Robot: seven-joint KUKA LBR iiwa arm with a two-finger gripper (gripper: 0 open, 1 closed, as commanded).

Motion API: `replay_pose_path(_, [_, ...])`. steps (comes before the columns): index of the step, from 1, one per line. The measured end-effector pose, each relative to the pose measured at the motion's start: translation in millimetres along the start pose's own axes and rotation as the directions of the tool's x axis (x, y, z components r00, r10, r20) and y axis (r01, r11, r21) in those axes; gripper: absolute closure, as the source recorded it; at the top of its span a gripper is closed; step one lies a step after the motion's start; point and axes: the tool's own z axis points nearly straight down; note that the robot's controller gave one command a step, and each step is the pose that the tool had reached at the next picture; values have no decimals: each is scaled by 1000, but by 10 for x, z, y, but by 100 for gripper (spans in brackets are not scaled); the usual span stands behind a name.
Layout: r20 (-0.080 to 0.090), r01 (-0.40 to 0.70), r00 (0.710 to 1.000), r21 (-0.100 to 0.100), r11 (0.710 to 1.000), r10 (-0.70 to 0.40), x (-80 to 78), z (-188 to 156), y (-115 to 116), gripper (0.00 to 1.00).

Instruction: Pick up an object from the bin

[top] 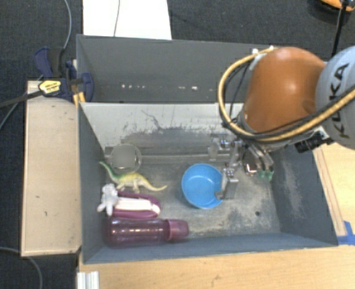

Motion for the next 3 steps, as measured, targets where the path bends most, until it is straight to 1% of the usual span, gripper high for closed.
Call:
replay_pose_path(1, [8, -2, 1000, -1, 1000, 2, -15, -43, -3, 0])
replay_pose_path(2, [14, 37, 999, -1, 999, -37, -102, 401, 27, 0])
replay_pose_path(3, [14, 51, 999, -1, 999, -51, -368, 1058, 239, 0])
